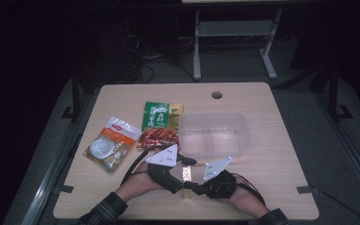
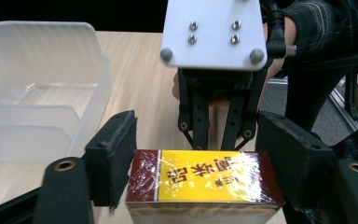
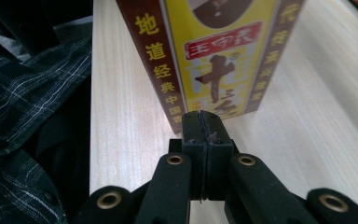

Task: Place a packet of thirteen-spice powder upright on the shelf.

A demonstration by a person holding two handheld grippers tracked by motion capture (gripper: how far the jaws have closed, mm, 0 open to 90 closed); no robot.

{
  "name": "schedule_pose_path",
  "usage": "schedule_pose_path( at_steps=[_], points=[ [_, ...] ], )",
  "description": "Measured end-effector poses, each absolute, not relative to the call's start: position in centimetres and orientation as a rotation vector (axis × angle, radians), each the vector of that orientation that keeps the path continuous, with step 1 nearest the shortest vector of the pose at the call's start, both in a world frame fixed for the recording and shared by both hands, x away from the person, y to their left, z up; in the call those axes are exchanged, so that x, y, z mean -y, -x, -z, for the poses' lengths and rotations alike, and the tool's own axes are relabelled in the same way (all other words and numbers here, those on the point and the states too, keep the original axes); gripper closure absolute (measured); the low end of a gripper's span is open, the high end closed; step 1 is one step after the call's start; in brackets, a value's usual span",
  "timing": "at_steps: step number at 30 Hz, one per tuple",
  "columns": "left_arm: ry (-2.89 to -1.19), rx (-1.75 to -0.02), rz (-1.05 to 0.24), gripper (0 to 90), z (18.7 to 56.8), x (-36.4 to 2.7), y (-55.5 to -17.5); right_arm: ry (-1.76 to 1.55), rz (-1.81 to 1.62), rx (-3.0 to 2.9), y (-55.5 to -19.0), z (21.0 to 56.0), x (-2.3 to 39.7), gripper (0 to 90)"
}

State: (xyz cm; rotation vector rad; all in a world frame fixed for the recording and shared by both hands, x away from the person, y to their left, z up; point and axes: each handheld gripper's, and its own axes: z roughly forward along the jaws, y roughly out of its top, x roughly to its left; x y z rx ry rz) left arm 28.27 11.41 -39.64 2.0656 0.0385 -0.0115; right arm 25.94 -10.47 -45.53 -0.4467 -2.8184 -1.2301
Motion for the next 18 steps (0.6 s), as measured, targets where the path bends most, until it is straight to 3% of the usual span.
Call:
schedule_pose_path(
  at_steps=[10,13,18],
  points=[
    [-2.038,-0.081,0.013,17.4,38.7,-12.4,-28.2,0.56,1.264,2.792,-26.1,44.9,12.5,74.6],
    [-2.05,-0.097,0.009,16.2,38.3,-13.2,-28.0,0.574,1.259,2.785,-25.9,44.6,12.9,60.7],
    [-2.086,-0.151,-0.011,15.2,38.0,-14.8,-27.4,0.553,1.242,2.802,-25.9,44.5,13.0,49.9]
  ],
)
